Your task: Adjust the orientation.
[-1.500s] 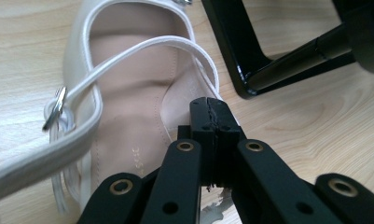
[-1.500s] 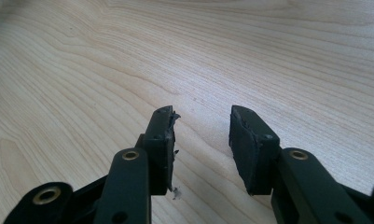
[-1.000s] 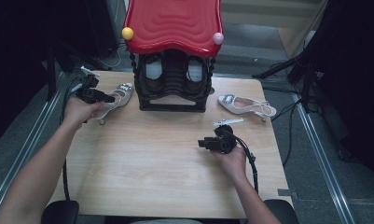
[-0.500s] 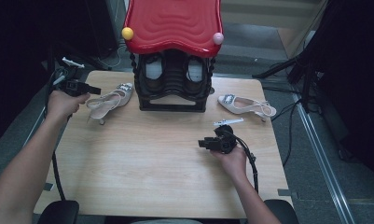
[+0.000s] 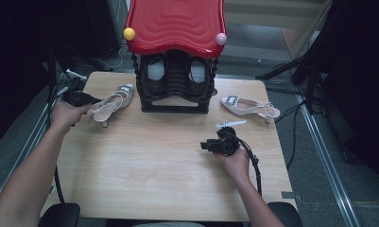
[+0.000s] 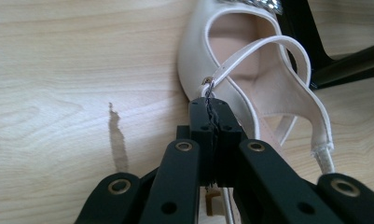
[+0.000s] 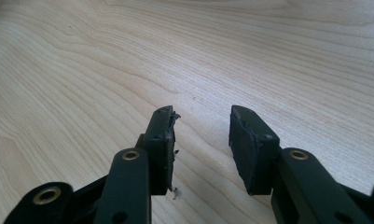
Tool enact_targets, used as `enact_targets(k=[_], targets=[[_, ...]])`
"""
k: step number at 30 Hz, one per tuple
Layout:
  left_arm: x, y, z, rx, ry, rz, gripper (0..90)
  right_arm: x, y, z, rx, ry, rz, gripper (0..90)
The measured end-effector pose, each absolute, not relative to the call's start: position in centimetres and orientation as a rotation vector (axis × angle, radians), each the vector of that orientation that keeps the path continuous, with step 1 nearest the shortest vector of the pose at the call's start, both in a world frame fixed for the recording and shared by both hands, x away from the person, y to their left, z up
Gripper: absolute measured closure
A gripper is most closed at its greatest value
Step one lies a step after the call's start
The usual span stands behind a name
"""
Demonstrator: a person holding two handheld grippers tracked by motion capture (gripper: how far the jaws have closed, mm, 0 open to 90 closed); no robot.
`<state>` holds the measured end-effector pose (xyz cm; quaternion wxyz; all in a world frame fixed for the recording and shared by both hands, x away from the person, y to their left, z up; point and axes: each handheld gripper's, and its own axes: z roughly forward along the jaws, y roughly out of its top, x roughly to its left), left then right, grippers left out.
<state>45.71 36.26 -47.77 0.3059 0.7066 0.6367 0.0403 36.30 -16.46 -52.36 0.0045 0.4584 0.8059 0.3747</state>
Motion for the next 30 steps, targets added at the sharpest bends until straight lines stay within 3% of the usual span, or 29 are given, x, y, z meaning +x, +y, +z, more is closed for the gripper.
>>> enact_targets(k=[10, 16, 22, 30], targets=[[44.7, 35.0, -47.8, 1.864, 1.675, 0.065, 84.0, 36.3, -16.4, -52.4, 1.437, 2.522, 1.167, 61.7], [44.9, 35.2, -46.0, 1.811, 1.673, 0.082, 65.8, 36.3, -16.5, -52.3, 1.438, 2.519, 1.169, 61.6], [45.4, 33.9, -45.0, 1.816, 1.626, 0.093, 39.4, 36.3, -16.5, -52.3, 1.437, 2.520, 1.167, 61.5], [46.4, 32.6, -45.9, 1.831, 1.650, 0.103, 23.8, 36.3, -16.6, -52.2, 1.429, 2.518, 1.166, 61.4]])
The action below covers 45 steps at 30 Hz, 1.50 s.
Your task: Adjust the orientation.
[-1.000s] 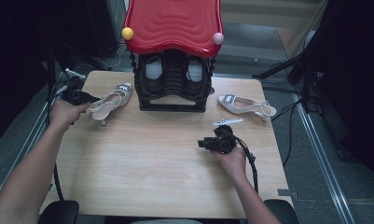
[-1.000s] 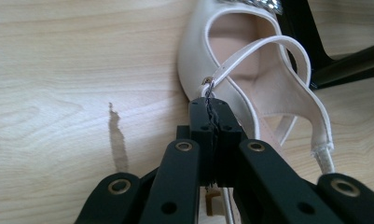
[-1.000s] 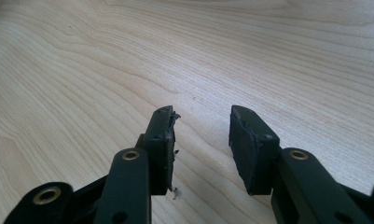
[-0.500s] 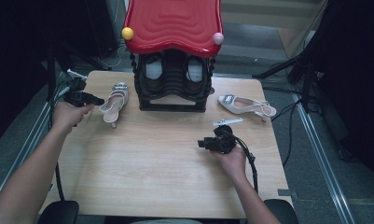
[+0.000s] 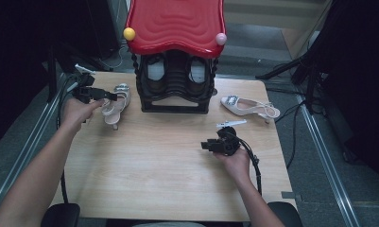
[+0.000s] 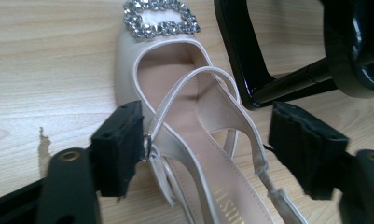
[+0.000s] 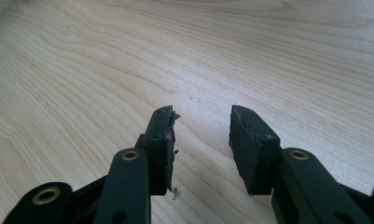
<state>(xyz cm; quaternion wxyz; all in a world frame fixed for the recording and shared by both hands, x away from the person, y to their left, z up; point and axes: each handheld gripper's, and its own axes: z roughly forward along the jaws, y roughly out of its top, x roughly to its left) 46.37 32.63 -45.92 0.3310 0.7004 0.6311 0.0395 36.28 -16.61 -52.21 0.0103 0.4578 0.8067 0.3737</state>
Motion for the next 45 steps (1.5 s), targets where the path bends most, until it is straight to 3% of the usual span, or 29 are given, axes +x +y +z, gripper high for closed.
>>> enact_targets(k=[1, 11, 29, 35, 41, 45], targets=[[46.4, 32.4, -45.9, 1.854, 1.653, 0.129, 16.6, 36.3, -16.6, -52.2, 1.429, 2.517, 1.166, 61.4], [47.4, 31.1, -47.1, 1.888, 1.681, 0.111, 6.8, 36.3, -16.6, -52.2, 1.430, 2.520, 1.159, 61.1], [48.2, 29.6, -50.9, 1.880, 1.812, 0.123, 4.6, 36.3, -16.6, -52.2, 1.432, 2.516, 1.160, 60.7], [48.2, 29.5, -51.0, 1.869, 1.846, 0.122, 7.5, 36.3, -16.6, -52.2, 1.425, 2.517, 1.163, 60.3], [47.9, 30.1, -50.7, 1.869, 1.853, 0.144, 21.5, 36.3, -16.5, -52.2, 1.428, 2.516, 1.159, 60.2], [47.8, 30.1, -50.6, 1.864, 1.862, 0.152, 25.7, 36.3, -16.5, -52.2, 1.424, 2.515, 1.163, 60.2]])
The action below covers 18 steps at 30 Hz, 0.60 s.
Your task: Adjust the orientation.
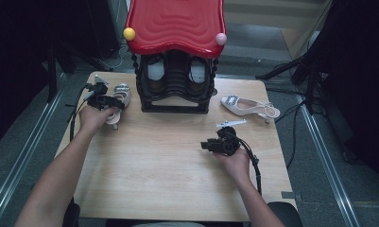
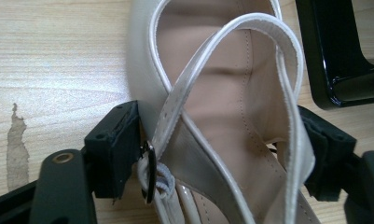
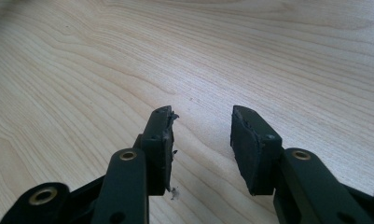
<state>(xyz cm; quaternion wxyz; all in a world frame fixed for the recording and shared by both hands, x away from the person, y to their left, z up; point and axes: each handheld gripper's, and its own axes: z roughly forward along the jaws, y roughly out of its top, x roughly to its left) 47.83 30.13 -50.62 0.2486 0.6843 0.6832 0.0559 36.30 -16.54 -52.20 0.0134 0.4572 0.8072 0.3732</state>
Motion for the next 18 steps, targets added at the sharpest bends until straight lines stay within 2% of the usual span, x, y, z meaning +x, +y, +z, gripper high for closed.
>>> enact_targets(k=[18], targets=[[47.69, 30.24, -50.40, 1.840, 1.874, 0.162, 30.8, 36.36, -16.58, -52.16, 1.426, 2.508, 1.166, 60.0]])
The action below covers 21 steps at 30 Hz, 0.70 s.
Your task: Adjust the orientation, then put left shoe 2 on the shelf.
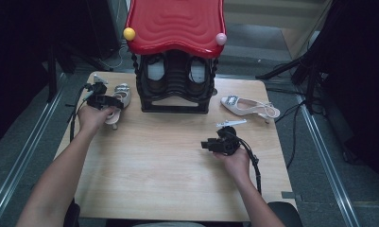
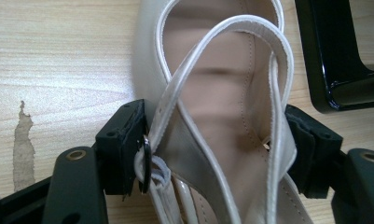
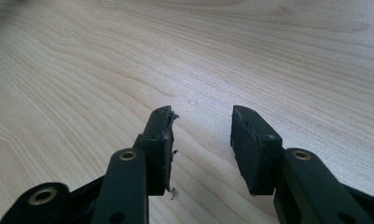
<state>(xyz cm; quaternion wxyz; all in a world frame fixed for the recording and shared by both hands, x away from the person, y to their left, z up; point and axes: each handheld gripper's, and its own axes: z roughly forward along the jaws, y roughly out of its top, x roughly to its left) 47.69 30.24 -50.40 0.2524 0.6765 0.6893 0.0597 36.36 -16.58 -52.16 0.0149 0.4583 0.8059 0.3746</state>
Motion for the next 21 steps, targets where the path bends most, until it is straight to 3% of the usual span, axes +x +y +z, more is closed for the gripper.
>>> enact_targets(k=[11, 21], targets=[[47.4, 31.1, -49.0, 1.722, 1.848, 0.167, 31.6, 36.3, -16.6, -52.1, 1.432, 2.507, 1.167, 60.0], [47.5, 31.2, -43.5, 1.720, 1.776, 0.215, 31.6, 36.3, -16.6, -52.1, 1.429, 2.509, 1.174, 59.9]])
